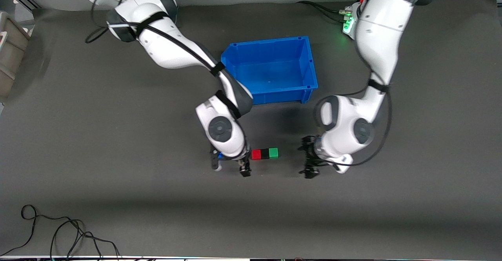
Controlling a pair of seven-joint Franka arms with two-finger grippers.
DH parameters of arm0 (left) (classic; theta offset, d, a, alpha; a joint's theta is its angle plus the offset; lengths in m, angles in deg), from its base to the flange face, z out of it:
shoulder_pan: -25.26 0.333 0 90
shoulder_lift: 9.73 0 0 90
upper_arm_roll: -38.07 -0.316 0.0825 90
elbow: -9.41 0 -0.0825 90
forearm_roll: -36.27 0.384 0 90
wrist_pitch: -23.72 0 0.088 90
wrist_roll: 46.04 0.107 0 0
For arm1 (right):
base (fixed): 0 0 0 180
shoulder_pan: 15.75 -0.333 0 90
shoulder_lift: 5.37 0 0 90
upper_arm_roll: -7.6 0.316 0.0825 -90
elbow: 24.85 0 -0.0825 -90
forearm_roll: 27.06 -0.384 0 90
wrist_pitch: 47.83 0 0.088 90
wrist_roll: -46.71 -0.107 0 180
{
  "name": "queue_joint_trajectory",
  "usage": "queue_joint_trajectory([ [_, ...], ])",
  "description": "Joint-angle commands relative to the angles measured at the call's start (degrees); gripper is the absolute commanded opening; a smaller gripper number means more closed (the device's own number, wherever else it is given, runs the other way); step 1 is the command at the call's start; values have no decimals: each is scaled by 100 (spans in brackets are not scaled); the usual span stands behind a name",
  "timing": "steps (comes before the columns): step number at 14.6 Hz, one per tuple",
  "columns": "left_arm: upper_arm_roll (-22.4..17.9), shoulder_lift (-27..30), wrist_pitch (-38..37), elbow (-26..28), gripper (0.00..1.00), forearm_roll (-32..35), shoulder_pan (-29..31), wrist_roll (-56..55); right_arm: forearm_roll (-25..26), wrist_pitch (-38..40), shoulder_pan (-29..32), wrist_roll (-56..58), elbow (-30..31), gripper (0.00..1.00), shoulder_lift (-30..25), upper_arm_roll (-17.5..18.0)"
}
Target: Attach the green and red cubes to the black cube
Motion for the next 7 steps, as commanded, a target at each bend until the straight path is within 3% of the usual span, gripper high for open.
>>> queue_joint_trajectory([
  [1, 23, 889, -661, 710, 100, 113, 709, 1429, -65, 1037, 306, 973, 171, 100, -871, 56],
  [5, 6, 1935, -2445, 765, 100, 1788, 1782, 3345, -65, 2601, 700, 2634, 329, 100, -1977, -6],
  [7, 6, 2314, -2990, 739, 100, 2073, 2099, 4512, -74, 3261, 1069, 3485, 513, 100, -2531, -6],
])
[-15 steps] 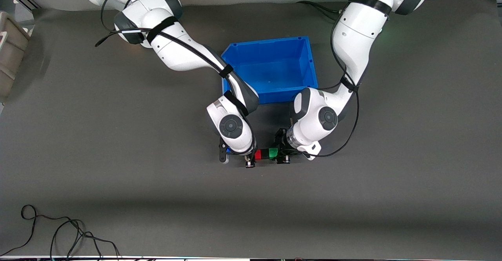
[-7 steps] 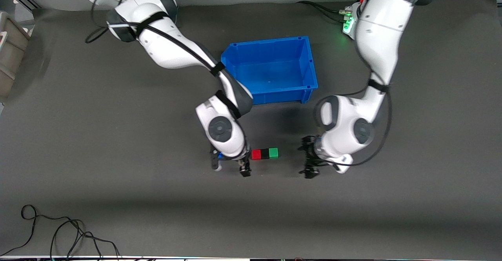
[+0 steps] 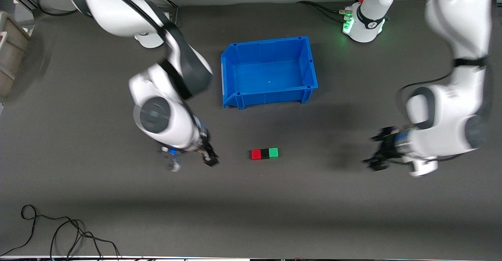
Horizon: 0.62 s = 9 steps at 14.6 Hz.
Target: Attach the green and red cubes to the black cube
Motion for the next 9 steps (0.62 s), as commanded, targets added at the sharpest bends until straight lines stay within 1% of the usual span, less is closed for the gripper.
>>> queue_joint_trajectory([
  [1, 47, 743, -640, 308, 100, 384, 332, 1633, -66, 742, 526, 1360, 708, 100, -995, 30],
  [2, 47, 892, -799, 299, 100, 454, 446, 2083, -58, 919, 685, 1922, 892, 100, -1276, 21],
  [4, 56, 1156, -993, 264, 100, 560, 562, 2516, -58, 991, 1106, 2794, 1305, 100, -1795, 21],
  [6, 47, 1289, -1448, 11, 100, 630, 553, 2780, -49, 1157, 1458, 3751, 1552, 100, -2192, 21],
  [7, 64, 1315, -1607, -156, 100, 796, 544, 3025, -31, 1228, 1573, 4235, 1596, 100, -2324, -40],
  [8, 99, 1377, -1713, -315, 100, 1084, 483, 3541, -5, 1280, 1591, 4657, 1606, 100, -2369, -145],
  [9, 117, 1464, -1766, -360, 100, 1305, 448, 4156, -5, 1325, 1583, 5123, 1606, 100, -2387, -303],
])
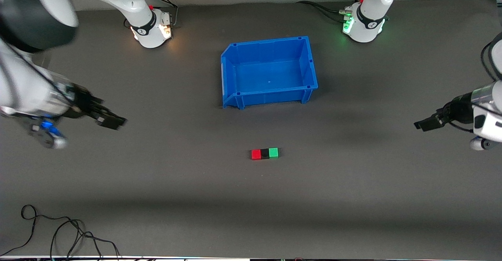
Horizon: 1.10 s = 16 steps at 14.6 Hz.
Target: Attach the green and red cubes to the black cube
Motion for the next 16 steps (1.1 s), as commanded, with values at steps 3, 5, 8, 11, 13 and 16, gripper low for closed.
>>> queue_joint_trajectory([
  [3, 27, 510, -360, -154, 100, 426, -87, 1606, 13, 32, -47, 2551, 480, 100, -391, -696],
  [5, 44, 677, -281, -154, 100, 426, -139, 1580, 4, -107, -56, 3764, 777, 100, -558, -1040],
  [8, 193, 941, -71, -49, 100, 479, -227, 1528, 152, -809, -178, 4034, 1778, 100, -1145, -1085],
  [11, 378, 986, 10, -40, 100, 488, -254, 1483, 636, -1267, -442, 4034, 2352, 100, -1499, -1076],
  [13, 387, 986, -8, -75, 100, 479, -254, 1483, 655, -1417, -138, 4016, 2449, 100, -1569, -753],
  [16, 387, 881, 10, -232, 100, 470, -306, 1492, 943, -1435, 741, 3963, 2344, 100, -1569, 257],
])
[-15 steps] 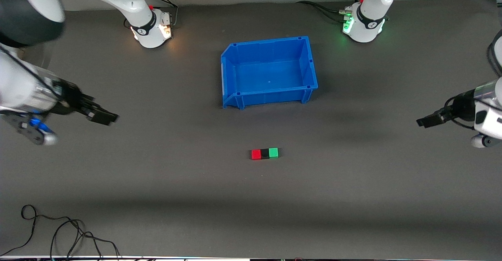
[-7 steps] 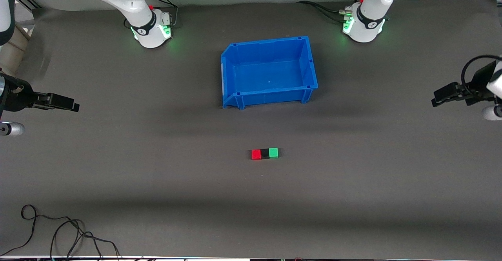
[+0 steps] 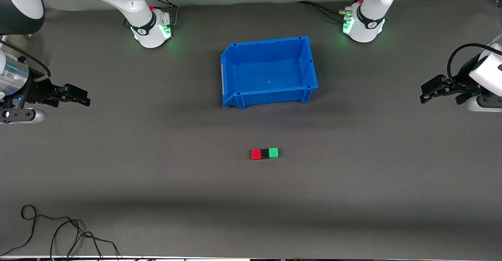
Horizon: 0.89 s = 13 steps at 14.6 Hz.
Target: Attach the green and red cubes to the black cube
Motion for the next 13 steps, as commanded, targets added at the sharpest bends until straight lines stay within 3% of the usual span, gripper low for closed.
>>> queue_joint_trajectory([
  [1, -86, -38, 39, -91, 100, 100, -207, 41, 318, -152, 576, 6, 131, 100, -197, 651],
  [4, -525, -30, 38, -91, 100, 100, -585, 102, 292, -170, 699, 15, 165, 100, -346, 661],
  [13, -509, 5, -84, -82, 100, 416, -630, 6, 301, -188, 629, 15, 333, 100, -303, 634],
])
